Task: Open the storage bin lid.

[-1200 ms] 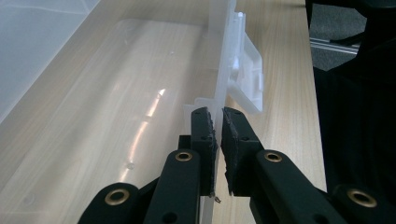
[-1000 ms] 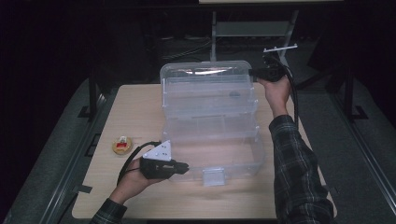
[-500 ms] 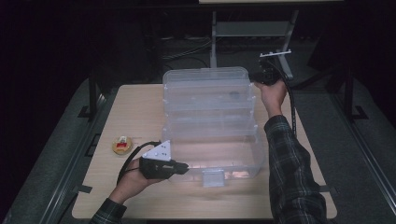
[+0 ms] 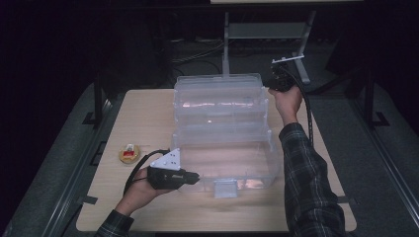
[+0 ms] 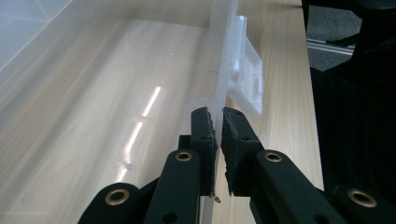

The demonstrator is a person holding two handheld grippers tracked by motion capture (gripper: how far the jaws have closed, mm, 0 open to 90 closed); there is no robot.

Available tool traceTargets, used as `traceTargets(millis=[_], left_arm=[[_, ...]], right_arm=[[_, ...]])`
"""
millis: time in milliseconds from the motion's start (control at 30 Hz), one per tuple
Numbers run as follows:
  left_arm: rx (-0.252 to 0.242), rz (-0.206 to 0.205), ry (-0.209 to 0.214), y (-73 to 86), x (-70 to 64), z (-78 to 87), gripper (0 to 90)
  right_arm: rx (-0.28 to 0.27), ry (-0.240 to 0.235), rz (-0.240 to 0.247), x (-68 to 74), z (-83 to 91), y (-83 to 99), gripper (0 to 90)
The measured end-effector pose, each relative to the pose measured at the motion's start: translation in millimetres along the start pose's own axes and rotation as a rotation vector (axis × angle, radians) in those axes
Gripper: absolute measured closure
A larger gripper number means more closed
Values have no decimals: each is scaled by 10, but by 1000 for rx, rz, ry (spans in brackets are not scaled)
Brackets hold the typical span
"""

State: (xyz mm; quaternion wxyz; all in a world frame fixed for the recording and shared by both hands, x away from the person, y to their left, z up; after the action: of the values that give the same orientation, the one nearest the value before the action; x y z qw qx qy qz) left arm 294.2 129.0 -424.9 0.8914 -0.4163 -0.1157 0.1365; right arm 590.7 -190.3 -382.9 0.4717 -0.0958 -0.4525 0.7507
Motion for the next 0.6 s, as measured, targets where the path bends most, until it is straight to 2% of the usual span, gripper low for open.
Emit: traceTargets(millis=[167,200,267,367,400,467,500,533,600], left_arm=[[1,2,1,1,1,0,833],[0,1,0,0,2,0,833],[1,2,1,0,2,0,833],[1,3,1,0,2,0,833],[0,9,1,-1,0,-1,832],[1,8,1,-1,1,-1,833],[1,8,1,-1,1,-1,833],[0,13,1,-3,-1,-3,832],[-1,13,1,-4,-1,-3,832]], right_arm=[[-16,11,7,-19,59,1,900],[-34,17,9,-35,104,15,900],[-39,30,16,-55,154,48,900],[-36,24,18,-72,205,77,899],[-57,38,29,-80,283,97,875],[-56,32,19,-90,343,120,811],[-56,32,19,-90,343,120,811],[-51,36,31,-92,403,140,755],[-43,39,30,-86,459,147,706]])
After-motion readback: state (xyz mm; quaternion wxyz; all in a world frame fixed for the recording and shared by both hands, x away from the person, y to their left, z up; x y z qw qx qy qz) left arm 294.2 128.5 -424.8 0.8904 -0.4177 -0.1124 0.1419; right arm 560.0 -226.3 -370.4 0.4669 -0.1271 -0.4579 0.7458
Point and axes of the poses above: each handheld gripper's, and its own axes: z roughly backward along the jaws, y roughly out of its underside, x roughly to its left, the point moved 6 cm from there along -z, roughly forward along the jaws, and after that the axes turned 11 degrees about -y, right-handed, at the moved point
